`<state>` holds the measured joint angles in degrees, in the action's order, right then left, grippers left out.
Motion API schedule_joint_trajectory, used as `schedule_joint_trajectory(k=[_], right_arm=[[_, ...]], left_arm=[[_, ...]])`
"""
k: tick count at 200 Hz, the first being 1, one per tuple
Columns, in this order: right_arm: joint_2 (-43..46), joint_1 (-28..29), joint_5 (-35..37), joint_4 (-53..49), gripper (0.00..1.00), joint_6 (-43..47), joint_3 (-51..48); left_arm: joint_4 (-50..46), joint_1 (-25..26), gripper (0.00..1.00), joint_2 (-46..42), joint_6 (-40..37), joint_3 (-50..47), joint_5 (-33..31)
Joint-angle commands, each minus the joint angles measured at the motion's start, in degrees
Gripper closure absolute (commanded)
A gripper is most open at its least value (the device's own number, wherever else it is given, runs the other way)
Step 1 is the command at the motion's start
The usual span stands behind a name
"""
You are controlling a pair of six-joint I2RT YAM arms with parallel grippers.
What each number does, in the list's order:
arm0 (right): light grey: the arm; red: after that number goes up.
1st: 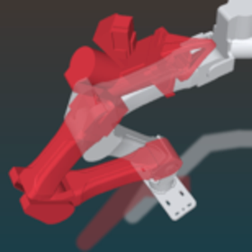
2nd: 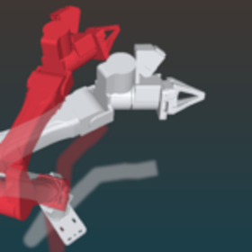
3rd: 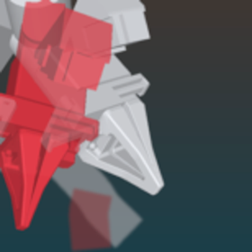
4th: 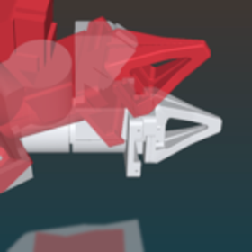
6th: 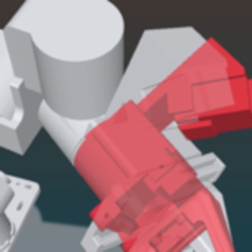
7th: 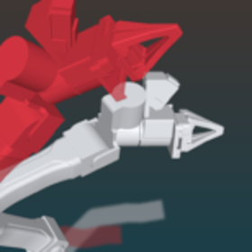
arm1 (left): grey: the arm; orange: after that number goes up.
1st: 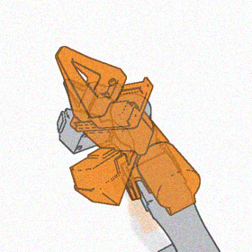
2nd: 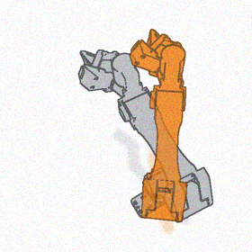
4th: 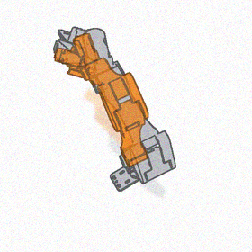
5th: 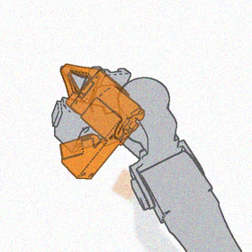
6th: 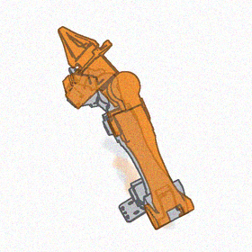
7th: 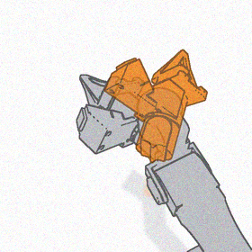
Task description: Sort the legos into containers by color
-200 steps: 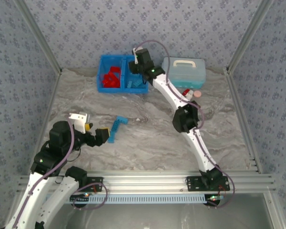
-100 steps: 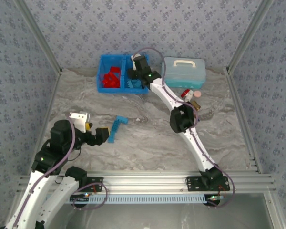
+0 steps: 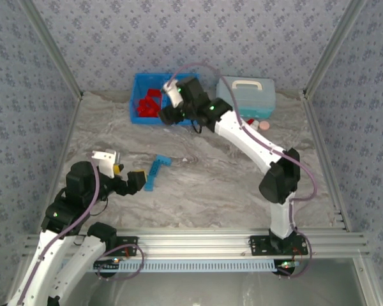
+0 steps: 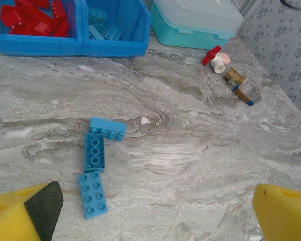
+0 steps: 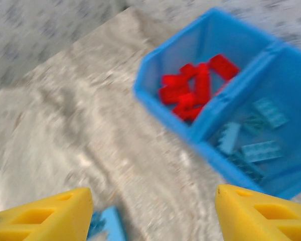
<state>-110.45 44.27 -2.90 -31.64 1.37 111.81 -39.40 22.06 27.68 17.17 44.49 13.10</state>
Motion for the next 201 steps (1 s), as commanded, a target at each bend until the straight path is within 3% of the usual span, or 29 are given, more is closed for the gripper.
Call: schedule_joint_trajectory(k=[1,26,121,183,201], right_arm=[[0.3,4.7,0.5,-4.8,0.31,8.1,-6.3],[-1.8,8.5,6.4,-3.9,0.30,9.4,-10.1],[-17.9,7.6,3.0,-8.1,0.23,10.2,-3.0],[-21.3,5.8,0.2,-6.2,0.32,9.1,-2.6],[-22.5,5.6,-0.1,-6.2,0.41,9.2,-2.2]], left_arm=[[0.2,-0.4,0.01,-0.8,0.3,1.0,1.5],[0.2,-0.4,0.01,-1.7,0.4,0.9,1.3],[0.2,-0.4,0.01,-2.5,0.4,0.9,0.2],[0.2,-0.4,0.01,-2.5,0.5,0.9,0.2],[0.2,-0.4,0.01,-2.5,0.5,0.8,0.3]])
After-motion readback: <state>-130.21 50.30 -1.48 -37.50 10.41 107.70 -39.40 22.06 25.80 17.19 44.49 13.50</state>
